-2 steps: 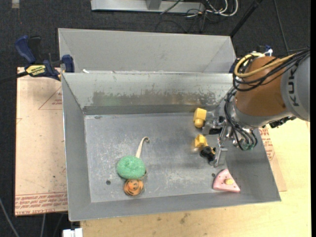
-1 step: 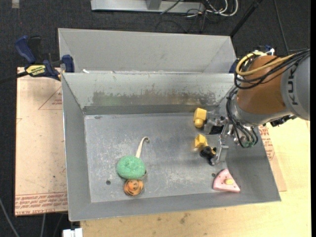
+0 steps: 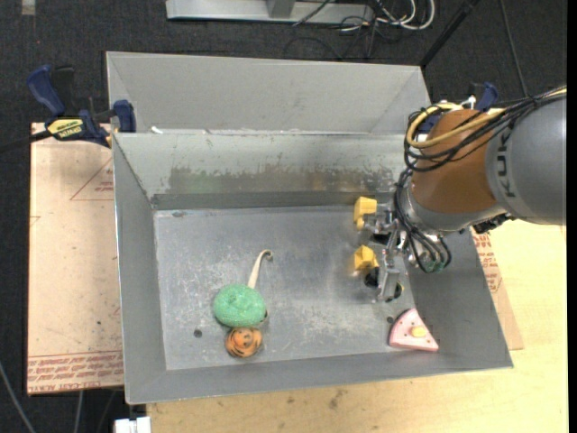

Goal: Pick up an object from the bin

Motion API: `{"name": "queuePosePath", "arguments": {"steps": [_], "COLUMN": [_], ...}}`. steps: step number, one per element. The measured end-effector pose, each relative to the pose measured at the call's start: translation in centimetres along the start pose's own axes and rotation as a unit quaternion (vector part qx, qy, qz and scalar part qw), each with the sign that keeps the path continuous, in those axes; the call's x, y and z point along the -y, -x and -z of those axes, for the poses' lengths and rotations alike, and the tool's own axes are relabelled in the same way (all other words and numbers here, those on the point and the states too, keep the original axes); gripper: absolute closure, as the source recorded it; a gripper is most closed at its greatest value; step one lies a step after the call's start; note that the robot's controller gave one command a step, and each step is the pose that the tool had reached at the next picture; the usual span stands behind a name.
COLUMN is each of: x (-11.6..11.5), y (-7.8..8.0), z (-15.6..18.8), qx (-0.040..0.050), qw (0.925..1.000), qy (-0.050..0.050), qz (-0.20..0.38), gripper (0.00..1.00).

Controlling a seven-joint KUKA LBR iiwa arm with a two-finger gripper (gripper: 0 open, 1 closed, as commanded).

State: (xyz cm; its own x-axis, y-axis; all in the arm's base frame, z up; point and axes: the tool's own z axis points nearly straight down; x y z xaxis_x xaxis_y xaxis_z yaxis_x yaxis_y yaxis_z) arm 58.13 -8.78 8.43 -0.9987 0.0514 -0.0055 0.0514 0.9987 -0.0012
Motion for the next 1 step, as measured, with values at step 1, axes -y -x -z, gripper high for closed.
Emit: {"name": "queuePosePath", "arguments": {"steps": [1], "x": [2.48], "y": [-4.27], "z": [-1.44], "qx": [-0.0022], "qw": [0.9998], "qy": [0.001], "qz": [0.017], "gripper": [1.0]}}
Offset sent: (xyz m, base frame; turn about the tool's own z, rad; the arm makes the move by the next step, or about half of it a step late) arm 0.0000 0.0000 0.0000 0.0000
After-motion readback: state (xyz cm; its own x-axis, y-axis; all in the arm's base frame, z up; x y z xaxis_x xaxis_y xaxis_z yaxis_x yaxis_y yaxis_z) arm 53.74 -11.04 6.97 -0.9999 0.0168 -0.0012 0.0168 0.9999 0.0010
